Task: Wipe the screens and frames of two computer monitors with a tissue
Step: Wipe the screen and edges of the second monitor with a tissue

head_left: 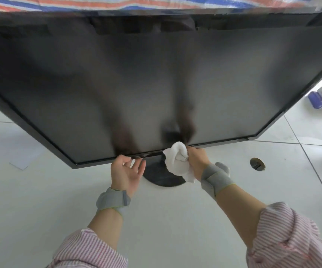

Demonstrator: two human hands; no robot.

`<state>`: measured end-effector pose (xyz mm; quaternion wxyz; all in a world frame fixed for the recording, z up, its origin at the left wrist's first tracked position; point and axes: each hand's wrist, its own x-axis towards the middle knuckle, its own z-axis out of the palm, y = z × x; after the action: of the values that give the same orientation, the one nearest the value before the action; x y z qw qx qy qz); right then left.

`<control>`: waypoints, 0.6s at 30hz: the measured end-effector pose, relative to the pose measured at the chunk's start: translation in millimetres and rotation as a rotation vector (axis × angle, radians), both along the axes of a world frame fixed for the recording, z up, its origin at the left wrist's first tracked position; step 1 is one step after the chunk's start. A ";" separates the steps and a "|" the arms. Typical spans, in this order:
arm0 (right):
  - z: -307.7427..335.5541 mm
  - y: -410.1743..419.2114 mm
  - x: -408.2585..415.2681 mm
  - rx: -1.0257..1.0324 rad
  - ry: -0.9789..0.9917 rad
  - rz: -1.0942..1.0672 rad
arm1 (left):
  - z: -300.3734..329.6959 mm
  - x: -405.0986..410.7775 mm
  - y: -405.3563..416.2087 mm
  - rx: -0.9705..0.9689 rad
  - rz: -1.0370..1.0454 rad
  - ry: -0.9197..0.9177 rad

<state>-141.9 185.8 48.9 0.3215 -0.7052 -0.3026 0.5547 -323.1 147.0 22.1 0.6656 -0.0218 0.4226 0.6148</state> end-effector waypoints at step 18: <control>17.7 24.1 191.5 0.078 -0.039 -0.228 | -1.4 89.8 24.3 0.030 -0.081 -0.065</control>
<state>49.6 209.9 66.6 0.4037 -0.7326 -0.2482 0.4886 -233.3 171.3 20.8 0.7036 -0.0145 0.3920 0.5925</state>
